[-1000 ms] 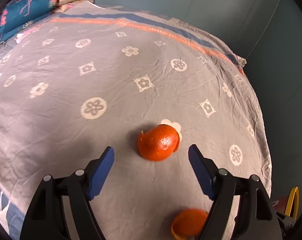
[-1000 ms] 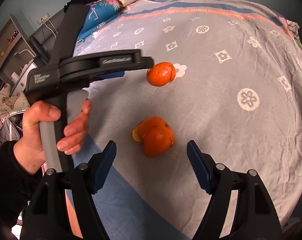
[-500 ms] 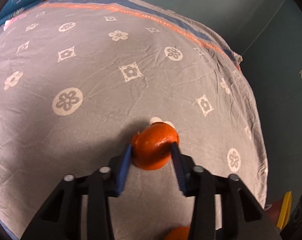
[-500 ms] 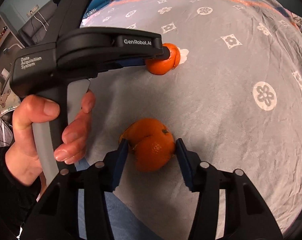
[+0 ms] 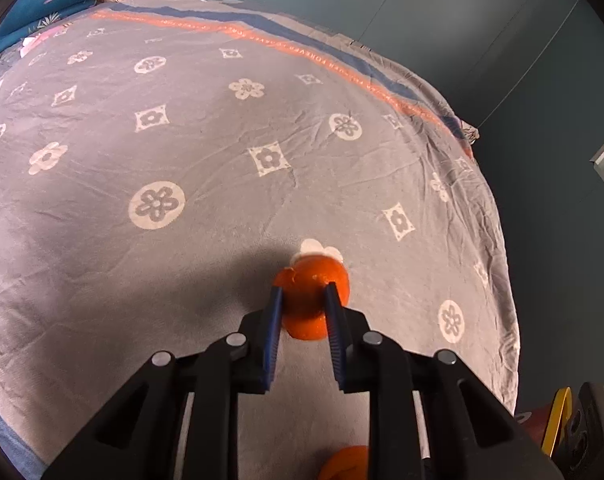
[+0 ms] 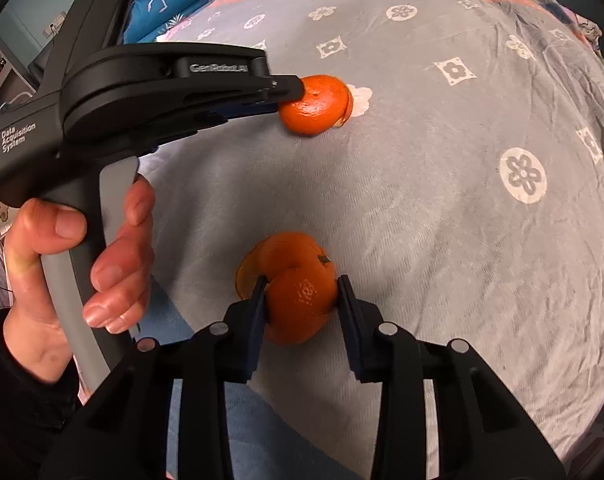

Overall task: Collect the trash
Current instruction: 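Grasp an orange peel with the left tool while the right tool grasps another peel, then carry both peels to the yellow bin and open both tools to drop them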

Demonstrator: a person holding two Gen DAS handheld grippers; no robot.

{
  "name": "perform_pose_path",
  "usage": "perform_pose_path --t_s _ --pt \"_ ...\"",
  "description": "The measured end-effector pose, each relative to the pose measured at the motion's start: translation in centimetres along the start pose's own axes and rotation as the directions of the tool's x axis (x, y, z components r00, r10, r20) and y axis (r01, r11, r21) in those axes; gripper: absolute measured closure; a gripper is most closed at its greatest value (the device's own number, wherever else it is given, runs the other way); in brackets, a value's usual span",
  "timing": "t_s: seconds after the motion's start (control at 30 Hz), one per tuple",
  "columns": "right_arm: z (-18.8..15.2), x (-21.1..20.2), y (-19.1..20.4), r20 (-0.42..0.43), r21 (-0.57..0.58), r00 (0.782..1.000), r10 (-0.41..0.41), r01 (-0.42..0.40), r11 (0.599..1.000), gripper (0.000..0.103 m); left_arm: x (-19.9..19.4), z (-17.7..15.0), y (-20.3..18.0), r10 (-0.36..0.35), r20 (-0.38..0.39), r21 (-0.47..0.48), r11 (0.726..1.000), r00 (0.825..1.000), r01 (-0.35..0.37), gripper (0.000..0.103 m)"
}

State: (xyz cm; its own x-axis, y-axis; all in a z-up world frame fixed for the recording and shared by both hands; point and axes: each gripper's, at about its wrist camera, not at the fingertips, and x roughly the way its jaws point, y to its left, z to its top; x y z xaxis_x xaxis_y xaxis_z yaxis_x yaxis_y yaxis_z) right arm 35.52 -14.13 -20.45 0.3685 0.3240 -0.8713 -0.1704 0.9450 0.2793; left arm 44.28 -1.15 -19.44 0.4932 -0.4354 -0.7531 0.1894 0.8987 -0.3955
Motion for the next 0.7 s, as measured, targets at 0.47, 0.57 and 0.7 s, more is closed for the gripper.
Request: perform_pose_path --t_s 0.47,0.57,0.7 --pt "-2.7 -4.3 -0.2 0.023 0.047 0.998 0.050 -0.051 0.998 0.073 -8.0 -3.3 1.3 -0.051 0.076 -0.028 0.998 0.996 0.053 0.086" --pt "-4.1 -6.3 0.1 0.043 0.047 0.997 0.057 -0.059 0.997 0.073 -10.0 -4.8 0.9 -0.066 0.090 -0.013 0.998 0.994 0.068 0.086" --pt "-5.7 -8.7 0.0 0.067 0.054 0.996 0.061 -0.064 0.996 0.073 -12.8 -6.8 0.2 -0.079 0.106 0.003 0.997 0.991 0.080 0.086"
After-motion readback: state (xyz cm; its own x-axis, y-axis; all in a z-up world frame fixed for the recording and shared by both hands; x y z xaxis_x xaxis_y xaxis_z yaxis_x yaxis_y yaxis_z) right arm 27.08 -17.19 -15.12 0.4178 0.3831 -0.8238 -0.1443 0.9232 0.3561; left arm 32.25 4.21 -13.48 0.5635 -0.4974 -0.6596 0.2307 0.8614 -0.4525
